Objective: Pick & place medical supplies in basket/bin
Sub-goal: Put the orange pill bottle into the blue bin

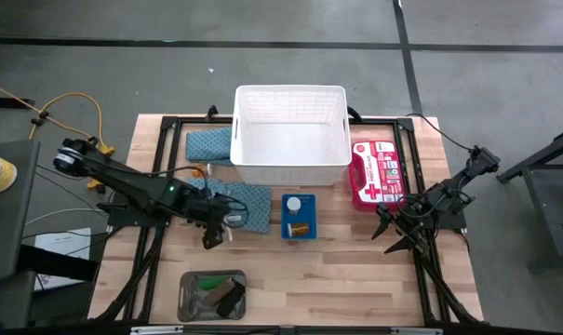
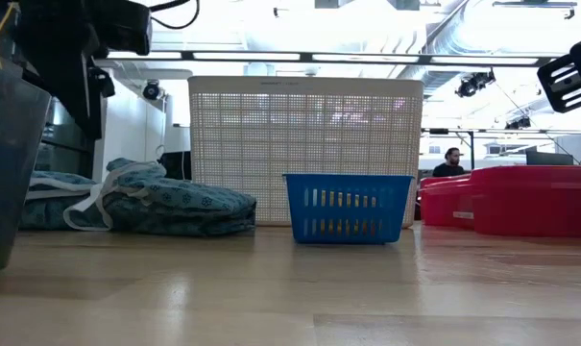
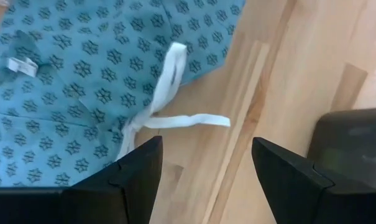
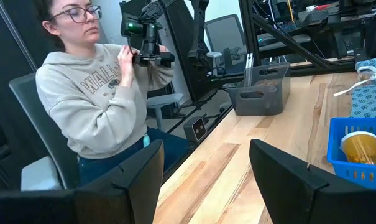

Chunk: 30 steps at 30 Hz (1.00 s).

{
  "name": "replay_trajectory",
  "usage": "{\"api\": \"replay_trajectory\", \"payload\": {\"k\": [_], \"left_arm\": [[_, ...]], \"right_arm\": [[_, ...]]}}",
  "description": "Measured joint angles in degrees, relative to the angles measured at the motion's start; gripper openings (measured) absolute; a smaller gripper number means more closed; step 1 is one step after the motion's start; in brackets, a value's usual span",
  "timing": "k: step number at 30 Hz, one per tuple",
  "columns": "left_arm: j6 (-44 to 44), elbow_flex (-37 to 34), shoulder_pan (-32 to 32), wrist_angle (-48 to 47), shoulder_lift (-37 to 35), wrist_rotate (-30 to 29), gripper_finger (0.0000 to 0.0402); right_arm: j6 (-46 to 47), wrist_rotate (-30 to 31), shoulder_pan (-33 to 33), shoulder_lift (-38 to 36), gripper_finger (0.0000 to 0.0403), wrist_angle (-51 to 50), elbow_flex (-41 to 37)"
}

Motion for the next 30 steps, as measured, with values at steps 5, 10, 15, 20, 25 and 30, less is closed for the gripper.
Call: {"api": "replay_trajectory", "payload": {"k": [5, 10, 15, 20, 25, 30], "left_arm": [[-0.3, -0.2, -1.4, 0.0, -0.7, -0.2, 0.0238], [-1.7, -0.2, -1.9, -0.2, -1.4, -0.4, 0.0238], [-1.9, -0.4, -1.9, -2.2, -3.8, -2.8, 0.0238], [-1.9, -0.4, -0.8, -6.0, -6.1, -4.0, 0.0238], [1.8, -0.4, 2.8, -7.8, -8.5, -4.3, 0.0238], [6.3, -0.4, 8.5, -9.8, -9.3, -4.0, 0.0238]], "right_arm": [[0.0, 0.0, 0.0, 0.0, 0.0226, 0.0, 0.0], [0.0, 0.0, 0.0, 0.0, 0.0226, 0.0, 0.0], [0.0, 0.0, 0.0, 0.0, 0.0226, 0.0, 0.0], [0.0, 0.0, 0.0, 0.0, 0.0226, 0.0, 0.0], [0.0, 0.0, 0.0, 0.0, 0.0226, 0.0, 0.0], [0.0, 0.0, 0.0, 0.0, 0.0226, 0.0, 0.0]]}}
